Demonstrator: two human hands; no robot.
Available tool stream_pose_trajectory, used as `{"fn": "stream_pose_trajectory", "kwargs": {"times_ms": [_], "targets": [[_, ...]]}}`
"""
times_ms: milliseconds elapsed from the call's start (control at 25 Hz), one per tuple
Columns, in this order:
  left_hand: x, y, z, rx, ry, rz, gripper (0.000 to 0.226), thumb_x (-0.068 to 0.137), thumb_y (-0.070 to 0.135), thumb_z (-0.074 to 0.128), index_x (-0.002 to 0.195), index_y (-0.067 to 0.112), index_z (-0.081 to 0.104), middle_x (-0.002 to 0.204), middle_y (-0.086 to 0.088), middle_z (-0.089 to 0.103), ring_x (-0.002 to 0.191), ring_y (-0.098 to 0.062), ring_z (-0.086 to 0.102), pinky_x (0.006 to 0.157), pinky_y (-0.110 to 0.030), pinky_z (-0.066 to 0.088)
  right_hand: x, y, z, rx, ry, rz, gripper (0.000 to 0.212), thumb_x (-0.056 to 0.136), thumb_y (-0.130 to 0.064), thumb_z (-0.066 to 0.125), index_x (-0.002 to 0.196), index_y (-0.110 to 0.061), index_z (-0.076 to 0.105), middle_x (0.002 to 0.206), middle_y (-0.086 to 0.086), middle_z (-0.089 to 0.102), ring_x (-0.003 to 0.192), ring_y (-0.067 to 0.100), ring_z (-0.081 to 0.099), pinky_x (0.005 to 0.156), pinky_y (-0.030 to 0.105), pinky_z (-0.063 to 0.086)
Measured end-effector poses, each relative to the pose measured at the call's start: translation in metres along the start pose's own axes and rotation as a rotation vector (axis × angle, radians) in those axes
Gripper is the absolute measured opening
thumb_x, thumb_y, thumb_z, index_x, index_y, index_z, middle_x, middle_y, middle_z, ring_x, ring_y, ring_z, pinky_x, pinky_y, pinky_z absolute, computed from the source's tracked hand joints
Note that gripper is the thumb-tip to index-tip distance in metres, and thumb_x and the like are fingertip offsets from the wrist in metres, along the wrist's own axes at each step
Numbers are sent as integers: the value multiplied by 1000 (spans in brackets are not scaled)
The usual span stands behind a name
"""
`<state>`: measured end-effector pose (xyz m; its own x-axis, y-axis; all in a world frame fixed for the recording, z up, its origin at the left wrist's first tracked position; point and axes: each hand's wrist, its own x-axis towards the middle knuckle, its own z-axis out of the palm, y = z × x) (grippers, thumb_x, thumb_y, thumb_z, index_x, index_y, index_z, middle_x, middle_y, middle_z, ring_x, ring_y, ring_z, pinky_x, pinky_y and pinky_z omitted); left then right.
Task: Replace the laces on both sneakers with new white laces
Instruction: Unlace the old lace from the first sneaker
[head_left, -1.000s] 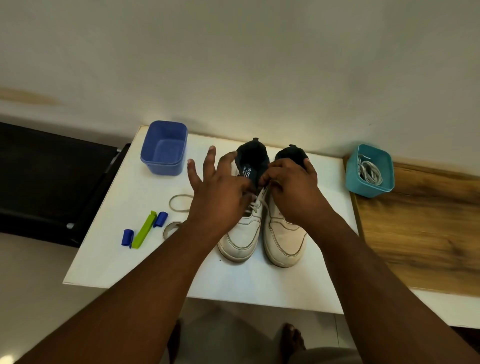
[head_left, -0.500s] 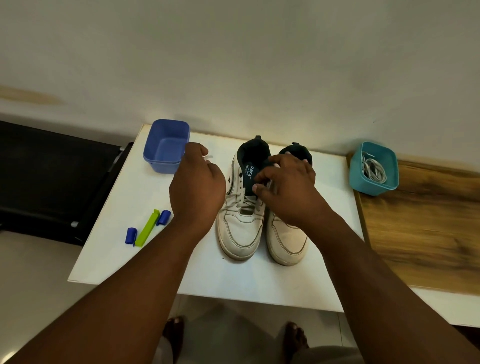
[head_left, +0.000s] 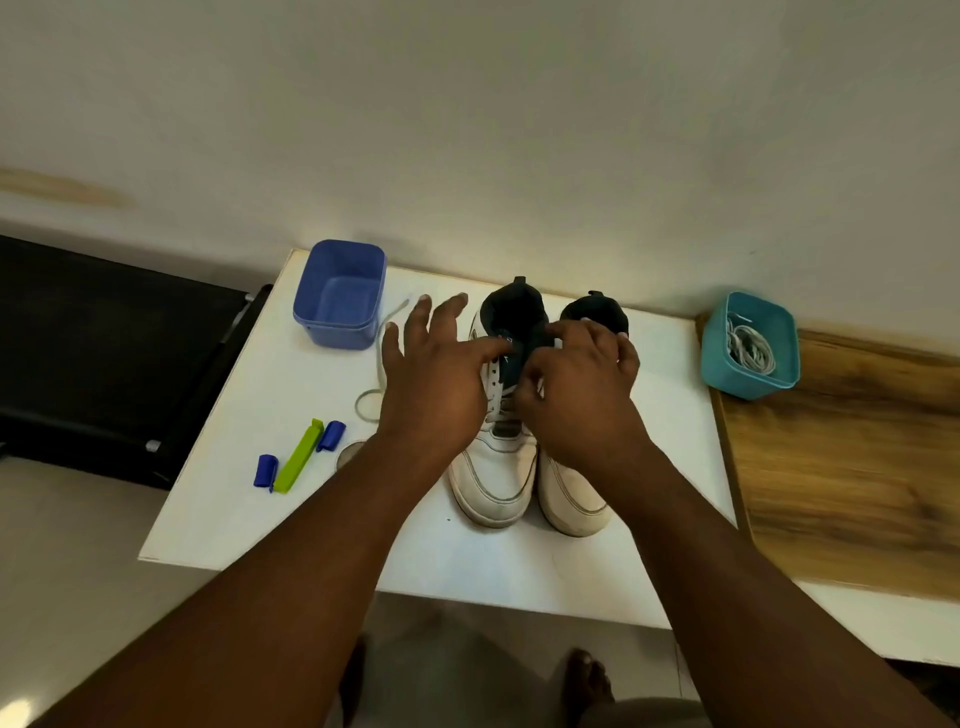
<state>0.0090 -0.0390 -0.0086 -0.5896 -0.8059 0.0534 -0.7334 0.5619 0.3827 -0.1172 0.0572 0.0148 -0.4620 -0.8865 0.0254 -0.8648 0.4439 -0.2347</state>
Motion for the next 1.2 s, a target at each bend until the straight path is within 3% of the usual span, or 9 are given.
{"fn": "stream_pose_trajectory", "kwargs": {"times_ms": [120,240,400,520,640,800,880,1080,1200], "targets": [[-3,-2,-6,1,120,-27,27,98,33,59,124,38,64,142,-4,55,129,-28,51,103,-45,42,-3,11,-12,-99,-4,111,26,92,-38,53,98,-25,75,137,4,54,137,31,40,121,52,17],[-5,-1,-5,-36,164,-69,29,102,51,46,119,33,61,113,4,68,104,-19,62,88,-40,39,-9,15,-21,-242,-114,195,34,93,-43,52,110,-20,72,134,9,56,131,36,47,120,56,23],[1,-1,2,-158,89,-88,28,100,51,53,120,34,61,114,5,68,102,-18,64,90,-38,37,-12,0,-9,-188,94,-38,35,89,-40,65,119,-25,68,153,14,44,149,42,27,123,61,13],[2,-4,1,-206,90,-82,24,101,47,53,118,33,61,112,6,69,99,-17,65,93,-38,41,-10,-9,11,-108,33,-175,24,91,-32,67,113,-27,74,164,14,33,155,46,9,123,62,1],[0,-5,-1,-248,102,-67,19,101,42,55,115,31,63,108,7,70,95,-16,66,92,-41,50,-9,-5,12,3,28,-69,14,94,-28,63,101,-29,75,157,4,45,155,39,15,123,58,1],[-1,-5,-3,-230,126,-76,17,99,36,60,114,30,65,104,7,72,91,-15,67,90,-41,50,0,32,-32,-131,237,217,24,89,-38,58,99,-23,73,125,8,64,131,40,50,115,65,28],[-2,-5,-5,-255,135,-77,18,99,36,61,114,30,67,104,7,73,91,-15,67,91,-42,49,-3,42,-40,-279,188,314,34,89,-38,64,117,-21,71,139,16,57,141,48,39,117,70,21],[-2,-2,-10,-317,107,-95,20,98,37,63,116,30,68,104,7,75,87,-16,69,91,-43,54,-14,-8,14,-122,79,-143,28,89,-27,68,116,-32,73,159,13,41,154,45,15,123,62,5],[-3,-4,-11,-333,116,-105,19,96,37,65,114,31,68,102,7,75,85,-16,69,88,-44,56,-7,-10,15,-69,80,-134,17,90,-28,67,101,-35,77,152,5,50,154,41,19,123,60,4]]}}
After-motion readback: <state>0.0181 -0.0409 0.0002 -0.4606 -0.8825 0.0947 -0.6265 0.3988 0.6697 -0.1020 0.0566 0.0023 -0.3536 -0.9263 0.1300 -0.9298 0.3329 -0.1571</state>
